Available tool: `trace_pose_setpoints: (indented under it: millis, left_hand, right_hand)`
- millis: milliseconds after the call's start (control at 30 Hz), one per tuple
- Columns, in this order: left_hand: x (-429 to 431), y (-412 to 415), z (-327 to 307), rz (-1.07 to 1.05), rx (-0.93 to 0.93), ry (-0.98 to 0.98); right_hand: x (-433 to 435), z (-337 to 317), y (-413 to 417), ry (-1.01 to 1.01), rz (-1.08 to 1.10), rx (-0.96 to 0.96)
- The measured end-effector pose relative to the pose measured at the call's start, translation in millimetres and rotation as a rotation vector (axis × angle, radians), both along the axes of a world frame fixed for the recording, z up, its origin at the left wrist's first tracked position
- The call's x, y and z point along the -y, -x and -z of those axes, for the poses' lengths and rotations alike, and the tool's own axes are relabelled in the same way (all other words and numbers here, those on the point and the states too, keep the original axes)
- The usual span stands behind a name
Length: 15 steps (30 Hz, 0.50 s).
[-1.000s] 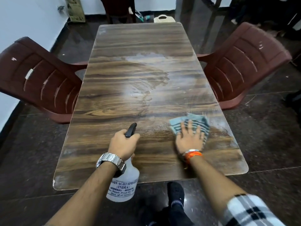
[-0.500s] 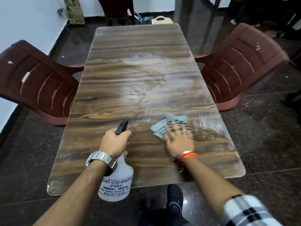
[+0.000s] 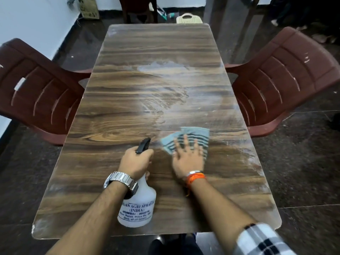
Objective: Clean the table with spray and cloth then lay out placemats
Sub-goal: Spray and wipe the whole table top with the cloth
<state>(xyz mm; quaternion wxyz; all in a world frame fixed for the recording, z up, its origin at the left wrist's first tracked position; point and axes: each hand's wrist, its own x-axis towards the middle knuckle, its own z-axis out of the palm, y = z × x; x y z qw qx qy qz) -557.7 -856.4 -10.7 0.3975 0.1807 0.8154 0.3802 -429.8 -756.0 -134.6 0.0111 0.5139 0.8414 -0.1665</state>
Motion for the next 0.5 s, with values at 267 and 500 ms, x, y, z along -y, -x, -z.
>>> trace_pose_setpoints:
  millis: [267, 500]
  left_hand:
    - [-62.5, 16.2, -17.3, 0.008, -0.147, 0.049]
    - [-104.9, 28.5, -9.2, -0.051, -0.077, 0.014]
  right_hand:
    - [-13.4, 0.3, 49.3, 0.026, -0.648, -0.117]
    - [-157.7, 11.7, -74.6, -0.080, 0.332, 0.026]
